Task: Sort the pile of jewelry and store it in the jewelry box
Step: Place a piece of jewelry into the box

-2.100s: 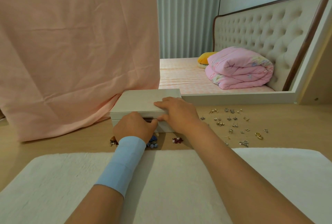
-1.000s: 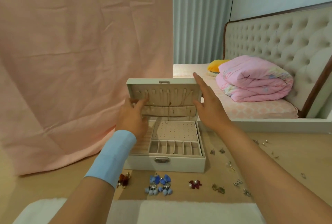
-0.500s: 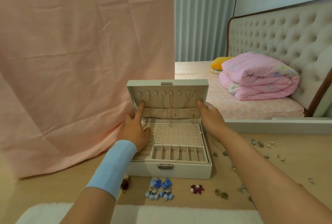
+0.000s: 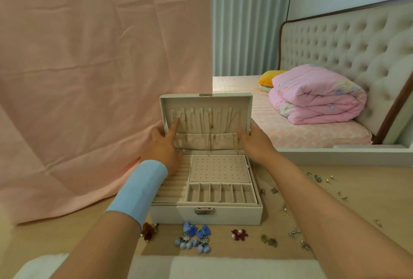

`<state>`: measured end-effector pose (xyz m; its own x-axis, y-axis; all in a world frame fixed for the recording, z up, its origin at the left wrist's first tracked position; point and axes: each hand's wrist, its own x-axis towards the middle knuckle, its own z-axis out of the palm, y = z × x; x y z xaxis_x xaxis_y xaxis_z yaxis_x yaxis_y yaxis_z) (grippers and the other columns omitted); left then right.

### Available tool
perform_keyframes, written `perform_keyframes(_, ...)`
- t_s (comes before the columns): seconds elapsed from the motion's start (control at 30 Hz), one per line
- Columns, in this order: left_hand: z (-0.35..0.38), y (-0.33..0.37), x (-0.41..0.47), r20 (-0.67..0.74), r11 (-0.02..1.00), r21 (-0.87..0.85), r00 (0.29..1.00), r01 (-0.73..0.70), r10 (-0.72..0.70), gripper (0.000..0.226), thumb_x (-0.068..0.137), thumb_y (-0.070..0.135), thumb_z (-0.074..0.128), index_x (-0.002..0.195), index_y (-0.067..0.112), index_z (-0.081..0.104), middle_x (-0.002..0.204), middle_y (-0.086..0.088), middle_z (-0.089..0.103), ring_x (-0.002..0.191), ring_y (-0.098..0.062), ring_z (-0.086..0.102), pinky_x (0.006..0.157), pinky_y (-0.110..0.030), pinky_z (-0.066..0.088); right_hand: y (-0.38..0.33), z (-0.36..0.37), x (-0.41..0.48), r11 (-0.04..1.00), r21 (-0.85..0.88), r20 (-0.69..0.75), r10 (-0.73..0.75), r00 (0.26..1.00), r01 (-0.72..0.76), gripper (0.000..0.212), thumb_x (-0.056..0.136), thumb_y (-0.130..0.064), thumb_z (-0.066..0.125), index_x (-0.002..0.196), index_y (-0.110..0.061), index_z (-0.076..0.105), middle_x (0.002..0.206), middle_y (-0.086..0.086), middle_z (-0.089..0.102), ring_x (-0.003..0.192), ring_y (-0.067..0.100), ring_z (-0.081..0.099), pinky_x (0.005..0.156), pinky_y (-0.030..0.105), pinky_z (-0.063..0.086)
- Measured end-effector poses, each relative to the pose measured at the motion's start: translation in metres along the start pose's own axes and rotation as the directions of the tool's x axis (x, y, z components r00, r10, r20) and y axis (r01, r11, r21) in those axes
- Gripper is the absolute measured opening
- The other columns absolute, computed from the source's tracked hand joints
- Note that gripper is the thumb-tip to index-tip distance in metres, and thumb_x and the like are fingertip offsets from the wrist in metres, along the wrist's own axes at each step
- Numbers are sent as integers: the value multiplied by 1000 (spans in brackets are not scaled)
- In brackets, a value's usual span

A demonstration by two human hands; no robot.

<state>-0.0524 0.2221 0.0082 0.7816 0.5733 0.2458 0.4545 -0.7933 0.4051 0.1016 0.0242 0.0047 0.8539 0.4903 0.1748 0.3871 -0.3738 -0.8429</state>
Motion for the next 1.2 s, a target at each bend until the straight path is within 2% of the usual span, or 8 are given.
perform_keyframes(0.1, -3, -4, -1, -4, 999, -12, 1000, -31, 31, 84, 93, 35, 58, 154, 47, 1, 149, -5, 22, 117, -28, 54, 99, -38, 48, -2, 2, -8, 998, -28, 42, 61, 997, -60, 79, 100, -38, 52, 162, -28, 4, 164, 3, 30, 148, 27, 35, 118, 42, 33)
perform_keyframes(0.2, -9, -7, -10, -18, 998, -15, 998, -56, 55, 76, 95, 37, 56, 154, 44, 9, 153, -1, 19, 121, -25, 52, 94, -36, 49, -7, 7, -23, 995, -49, -40, 86, 996, -87, 88, 102, -30, 55, 161, -28, -10, 167, 6, 10, 150, 30, 26, 116, 42, 29)
perform_keyframes(0.4, -35, -27, -44, -76, 991, -116, 995, -70, 62, 46, 96, 35, 55, 140, 40, 40, 135, 1, 40, 101, -24, 59, 84, -36, 50, -33, 28, -72, 947, -315, -317, -165, 934, 61, 45, 93, -16, 59, 135, -16, 41, 137, 12, 37, 119, 29, 47, 96, 40, 46)
perform_keyframes(0.6, -52, -59, -100, 53, 988, -153, 998, 26, -18, 20, 93, 16, 52, 91, 34, 58, 103, 5, 63, 87, -17, 58, 80, -31, 48, -74, 60, -125, 825, -284, 200, -447, 872, 488, 14, 93, -22, 62, 98, -33, 69, 101, -17, 61, 89, 4, 58, 82, 34, 53)
perform_keyframes(0.73, -46, -73, -129, 375, 987, -41, 918, 156, -130, 17, 85, 30, 62, 101, 36, 61, 106, 13, 65, 94, -10, 60, 87, -27, 47, -88, 90, -154, 808, -303, 456, -343, 821, 505, 17, 92, -26, 66, 100, -35, 77, 99, -16, 73, 88, 2, 64, 84, 32, 57)
perform_keyframes(0.83, -35, -77, -141, 450, 987, -33, 884, 159, -127, 35, 78, 40, 71, 112, 39, 64, 102, 18, 67, 97, -7, 62, 92, -26, 48, -84, 108, -167, 717, -427, 537, -289, 792, 551, 22, 92, -25, 66, 110, -34, 76, 104, -10, 73, 93, 12, 66, 84, 35, 57)
perform_keyframes(0.93, -31, -80, -143, 398, 990, -44, 911, 132, -103, 18, 82, 36, 72, 100, 38, 71, 97, 15, 68, 94, -7, 63, 88, -25, 48, -77, 124, -175, 607, -520, 547, -303, 780, 601, 24, 91, -35, 65, 114, -32, 73, 102, -3, 71, 93, 21, 64, 77, 33, 51)
perform_keyframes(1.2, -40, -100, -140, 419, 973, -203, 908, 111, -16, 6, 86, 29, 71, 92, 30, 71, 87, 11, 74, 84, -9, 68, 78, -21, 51, -65, 147, -177, 621, -512, 425, -417, 804, 593, 28, 90, -53, 62, 106, -32, 72, 94, -7, 70, 90, 17, 63, 74, 34, 51)
